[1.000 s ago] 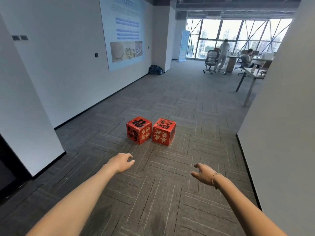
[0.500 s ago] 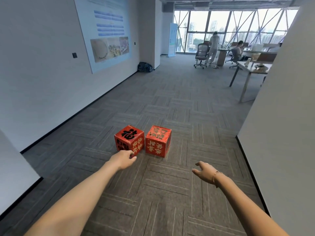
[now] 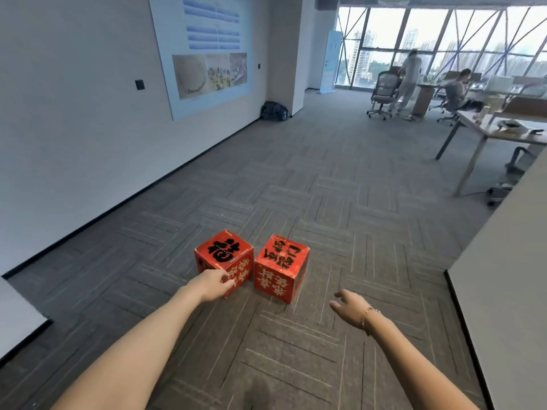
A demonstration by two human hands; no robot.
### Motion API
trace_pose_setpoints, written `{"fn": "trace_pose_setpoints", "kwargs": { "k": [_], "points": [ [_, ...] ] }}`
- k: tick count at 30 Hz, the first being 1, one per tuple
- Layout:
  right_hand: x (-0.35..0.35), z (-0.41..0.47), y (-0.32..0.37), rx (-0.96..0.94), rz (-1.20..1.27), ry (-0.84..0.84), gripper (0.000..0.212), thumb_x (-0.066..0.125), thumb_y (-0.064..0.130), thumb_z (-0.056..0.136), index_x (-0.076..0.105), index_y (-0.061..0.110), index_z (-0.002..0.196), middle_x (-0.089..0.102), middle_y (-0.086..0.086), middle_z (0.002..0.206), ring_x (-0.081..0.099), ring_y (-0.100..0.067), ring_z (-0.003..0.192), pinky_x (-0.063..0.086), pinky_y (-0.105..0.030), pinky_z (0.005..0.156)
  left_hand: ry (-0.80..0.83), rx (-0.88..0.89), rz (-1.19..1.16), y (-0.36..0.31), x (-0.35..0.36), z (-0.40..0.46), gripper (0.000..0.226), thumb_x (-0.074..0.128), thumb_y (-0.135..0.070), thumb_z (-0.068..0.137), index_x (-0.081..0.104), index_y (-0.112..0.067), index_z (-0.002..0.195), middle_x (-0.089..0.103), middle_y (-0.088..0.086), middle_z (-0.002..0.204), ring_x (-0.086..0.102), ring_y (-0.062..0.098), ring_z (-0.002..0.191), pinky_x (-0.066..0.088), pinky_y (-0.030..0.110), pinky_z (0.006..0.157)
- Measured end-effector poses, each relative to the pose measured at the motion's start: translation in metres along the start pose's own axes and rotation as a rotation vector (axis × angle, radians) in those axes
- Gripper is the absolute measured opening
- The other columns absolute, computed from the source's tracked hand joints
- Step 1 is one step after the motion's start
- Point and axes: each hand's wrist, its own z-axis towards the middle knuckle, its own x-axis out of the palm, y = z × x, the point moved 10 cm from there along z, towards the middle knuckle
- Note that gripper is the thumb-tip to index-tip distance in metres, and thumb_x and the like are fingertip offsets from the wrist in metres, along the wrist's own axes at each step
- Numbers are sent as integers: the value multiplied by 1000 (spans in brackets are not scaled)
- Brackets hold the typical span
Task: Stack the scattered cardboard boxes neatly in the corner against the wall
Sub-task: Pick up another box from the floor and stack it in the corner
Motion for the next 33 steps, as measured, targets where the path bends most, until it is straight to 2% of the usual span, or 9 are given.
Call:
{"fn": "trace_pose_setpoints", "kwargs": {
  "k": [6,11,17,24,29,33],
  "points": [
    [-29,96,13,22,4,15,50,46,35,96,40,7,137,47,-12,140,45,-23,129,37,-28,105,-17,-11,-50,-7,-28,95,45,47,-44,95,54,-18,131,56,5,133,54,19,118,44,31,97],
    [-44,182,24,54,77,-20,45,48,31,95,47,7,132,53,-10,134,50,-21,124,38,-27,102,113,-10,-118,0,-29,188,50,49,-44,94,49,-18,136,53,4,136,51,19,122,42,33,104],
    [-55,284,32,166,158,-40,43,49,31,94,49,8,131,54,-10,133,51,-21,123,39,-27,101,172,21,-50,10,-55,315,51,48,-46,95,48,-17,137,53,5,136,52,19,120,42,29,98],
    [-62,374,50,273,200,-25,42,48,29,95,49,7,131,54,-9,134,49,-21,125,36,-25,101,178,78,-23,8,-99,438,48,46,-49,94,56,-18,129,61,3,126,58,18,110,47,33,94],
    [-45,435,38,345,254,27,42,49,31,94,50,9,130,56,-9,131,52,-21,122,38,-26,100,265,30,-5,15,-74,506,49,46,-43,96,49,-13,135,54,7,135,52,20,121,43,33,101],
    [-32,495,13,401,334,41,42,51,33,94,51,9,129,59,-9,127,57,-22,114,45,-27,89,284,-24,-43,13,-53,572,52,43,-42,97,44,-12,139,51,9,138,51,26,123,42,35,101]
  ]
}}
